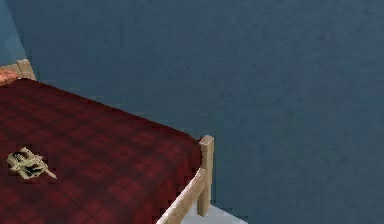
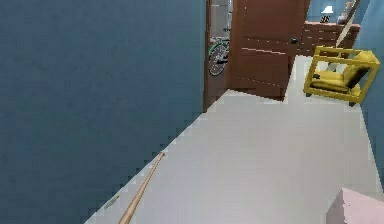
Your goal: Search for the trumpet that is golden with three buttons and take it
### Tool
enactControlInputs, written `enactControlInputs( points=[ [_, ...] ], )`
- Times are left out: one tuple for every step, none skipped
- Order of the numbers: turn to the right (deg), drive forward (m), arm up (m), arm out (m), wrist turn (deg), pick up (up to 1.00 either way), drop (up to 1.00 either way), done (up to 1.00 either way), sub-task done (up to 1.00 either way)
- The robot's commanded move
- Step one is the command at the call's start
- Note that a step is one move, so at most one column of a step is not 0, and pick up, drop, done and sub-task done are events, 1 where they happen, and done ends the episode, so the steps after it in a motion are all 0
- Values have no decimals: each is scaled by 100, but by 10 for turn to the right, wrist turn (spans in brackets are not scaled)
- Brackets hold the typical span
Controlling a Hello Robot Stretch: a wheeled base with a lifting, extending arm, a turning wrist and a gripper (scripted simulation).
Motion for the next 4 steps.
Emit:
enactControlInputs(
  points=[
    [60,0,0,0,0,0,0,0,0],
    [0,45,0,0,0,0,0,0,0],
    [-450,0,0,0,0,0,0,0,0],
    [-450,0,0,0,0,0,0,0,0]
  ],
)
